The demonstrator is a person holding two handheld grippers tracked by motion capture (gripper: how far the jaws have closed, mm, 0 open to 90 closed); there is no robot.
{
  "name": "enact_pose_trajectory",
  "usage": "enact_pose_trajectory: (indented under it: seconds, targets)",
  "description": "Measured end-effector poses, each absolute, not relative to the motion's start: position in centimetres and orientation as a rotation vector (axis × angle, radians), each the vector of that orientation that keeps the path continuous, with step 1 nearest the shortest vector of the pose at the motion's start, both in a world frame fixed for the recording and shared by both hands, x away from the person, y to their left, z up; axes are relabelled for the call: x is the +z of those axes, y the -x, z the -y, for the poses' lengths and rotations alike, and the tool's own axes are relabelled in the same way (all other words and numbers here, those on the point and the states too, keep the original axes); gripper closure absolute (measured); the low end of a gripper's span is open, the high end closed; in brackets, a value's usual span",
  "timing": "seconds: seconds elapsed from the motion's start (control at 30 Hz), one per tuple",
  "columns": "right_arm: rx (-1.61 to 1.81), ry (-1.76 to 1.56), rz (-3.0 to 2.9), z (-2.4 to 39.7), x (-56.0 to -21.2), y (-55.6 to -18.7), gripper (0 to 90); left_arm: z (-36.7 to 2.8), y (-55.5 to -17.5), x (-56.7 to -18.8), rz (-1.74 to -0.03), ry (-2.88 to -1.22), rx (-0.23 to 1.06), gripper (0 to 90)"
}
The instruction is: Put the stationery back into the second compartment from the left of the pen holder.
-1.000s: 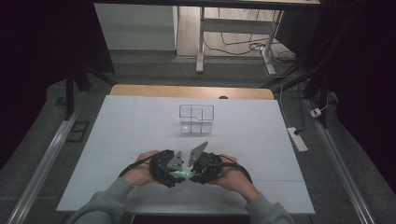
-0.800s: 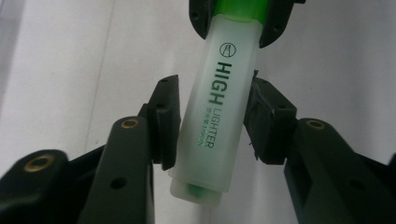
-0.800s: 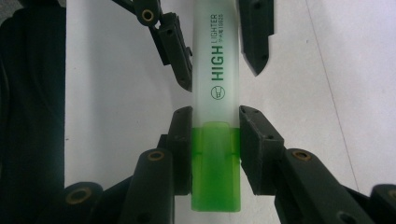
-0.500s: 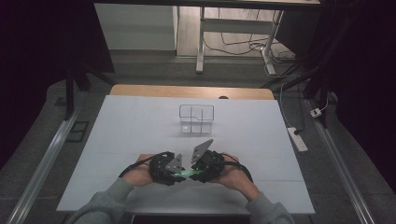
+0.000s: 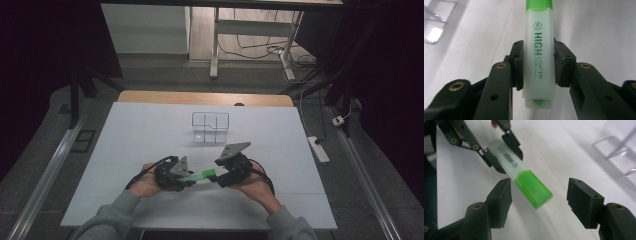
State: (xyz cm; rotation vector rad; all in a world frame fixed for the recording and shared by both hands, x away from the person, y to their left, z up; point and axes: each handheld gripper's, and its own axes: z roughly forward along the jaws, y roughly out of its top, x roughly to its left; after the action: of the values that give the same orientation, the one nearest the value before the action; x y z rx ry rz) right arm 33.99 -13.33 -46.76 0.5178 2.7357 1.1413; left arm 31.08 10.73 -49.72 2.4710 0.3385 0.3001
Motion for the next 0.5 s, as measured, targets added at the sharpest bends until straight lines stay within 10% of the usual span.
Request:
enact_pose_trajectory:
  seconds: [0.5]
  targets:
    - [1.262,-0.695,-2.612,15.5,-46.6,-34.6,33.6,-12.0,-31.6,-49.3,-0.478,-2.340,0.347,64.6]
